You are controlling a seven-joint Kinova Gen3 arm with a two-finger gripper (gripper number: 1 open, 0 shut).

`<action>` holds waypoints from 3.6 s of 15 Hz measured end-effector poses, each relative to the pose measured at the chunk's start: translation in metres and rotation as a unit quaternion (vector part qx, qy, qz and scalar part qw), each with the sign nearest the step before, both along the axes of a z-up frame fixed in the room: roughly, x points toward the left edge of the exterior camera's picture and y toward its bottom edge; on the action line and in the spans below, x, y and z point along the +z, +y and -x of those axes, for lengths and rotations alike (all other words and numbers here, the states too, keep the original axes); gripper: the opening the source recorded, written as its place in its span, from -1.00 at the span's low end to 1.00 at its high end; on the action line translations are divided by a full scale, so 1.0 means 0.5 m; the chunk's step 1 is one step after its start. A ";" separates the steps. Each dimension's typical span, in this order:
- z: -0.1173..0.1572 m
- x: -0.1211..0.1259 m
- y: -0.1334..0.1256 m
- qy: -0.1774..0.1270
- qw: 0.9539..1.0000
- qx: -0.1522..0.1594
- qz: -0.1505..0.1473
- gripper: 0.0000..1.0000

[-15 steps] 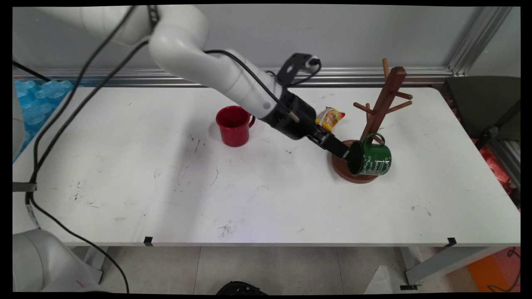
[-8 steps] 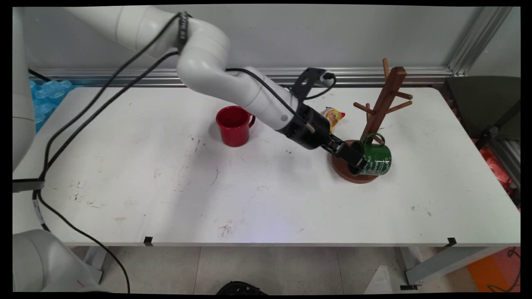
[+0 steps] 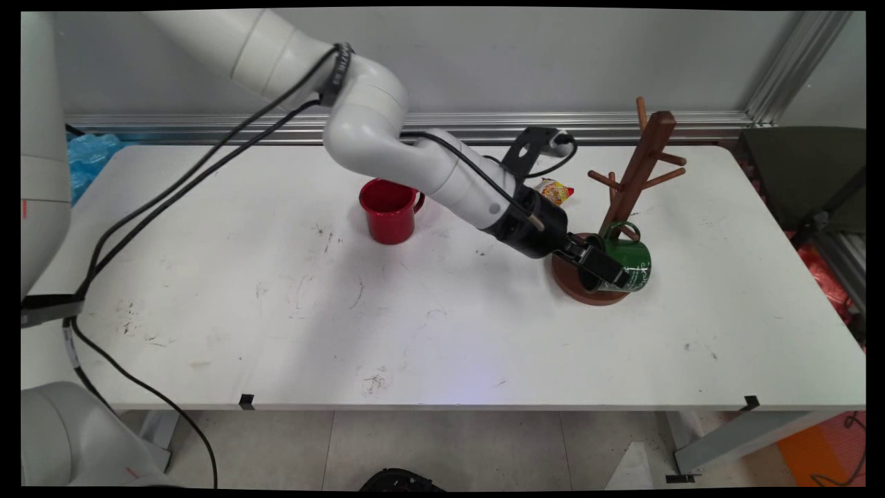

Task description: Pick up the green mug from the rack, then place the picked object on the table

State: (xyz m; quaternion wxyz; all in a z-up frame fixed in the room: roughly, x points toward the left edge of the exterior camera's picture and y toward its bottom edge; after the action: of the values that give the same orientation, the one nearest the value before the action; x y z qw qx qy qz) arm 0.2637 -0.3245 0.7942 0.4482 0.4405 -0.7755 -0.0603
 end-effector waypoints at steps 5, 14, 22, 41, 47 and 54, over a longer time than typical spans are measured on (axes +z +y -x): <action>0.019 -0.019 -0.009 0.011 1.000 0.004 -0.007 1.00; 0.053 -0.043 -0.021 0.032 0.999 0.009 -0.016 1.00; 0.065 -0.053 -0.031 0.039 0.999 0.015 -0.014 -1.00; 0.066 0.003 0.016 0.061 0.998 0.006 -0.016 -1.00; 0.071 0.036 0.058 0.072 0.997 -0.009 -0.024 -1.00; 0.063 0.064 0.098 0.065 0.997 -0.027 -0.026 -1.00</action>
State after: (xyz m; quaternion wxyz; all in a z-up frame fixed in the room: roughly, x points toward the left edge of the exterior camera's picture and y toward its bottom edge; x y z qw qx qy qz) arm 0.2320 -0.2753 0.8263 0.4840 0.4258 -0.7548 -0.1213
